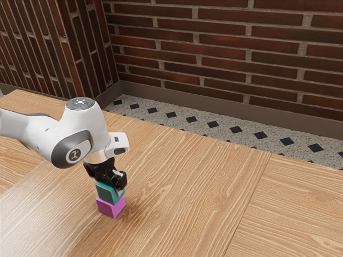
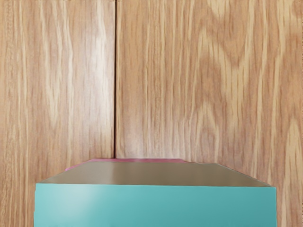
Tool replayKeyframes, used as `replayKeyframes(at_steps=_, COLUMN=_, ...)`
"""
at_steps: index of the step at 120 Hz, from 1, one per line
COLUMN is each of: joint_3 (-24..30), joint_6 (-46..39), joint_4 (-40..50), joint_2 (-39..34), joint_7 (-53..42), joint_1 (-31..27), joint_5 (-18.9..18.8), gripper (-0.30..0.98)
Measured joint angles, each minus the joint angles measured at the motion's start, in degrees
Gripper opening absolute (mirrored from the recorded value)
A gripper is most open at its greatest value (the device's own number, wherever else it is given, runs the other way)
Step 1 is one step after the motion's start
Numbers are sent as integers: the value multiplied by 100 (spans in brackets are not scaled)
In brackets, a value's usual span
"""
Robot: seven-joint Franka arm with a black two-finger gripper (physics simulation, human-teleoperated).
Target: Pick up the blue block with one arm, and put the blue block on the table with one arm
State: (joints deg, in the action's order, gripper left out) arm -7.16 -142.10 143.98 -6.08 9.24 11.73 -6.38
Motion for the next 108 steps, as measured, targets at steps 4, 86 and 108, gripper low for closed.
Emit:
replayKeyframes(at_steps=4, joint_3=-2, joint_6=0, joint_4=0, joint_2=-5, joint_7=12, joint_1=2, joint_5=-3, gripper=39)
replayKeyframes(at_steps=86, joint_3=-12, joint_6=367, joint_4=-2716, joint_2=2018, joint_7=14, joint_1=38, joint_5=39, gripper=45)
replayKeyframes(at_steps=108, joint_3=-13, joint_6=383, joint_4=-2702, joint_2=2013, joint_7=-90, joint_1=45, joint_5=114, gripper=57)
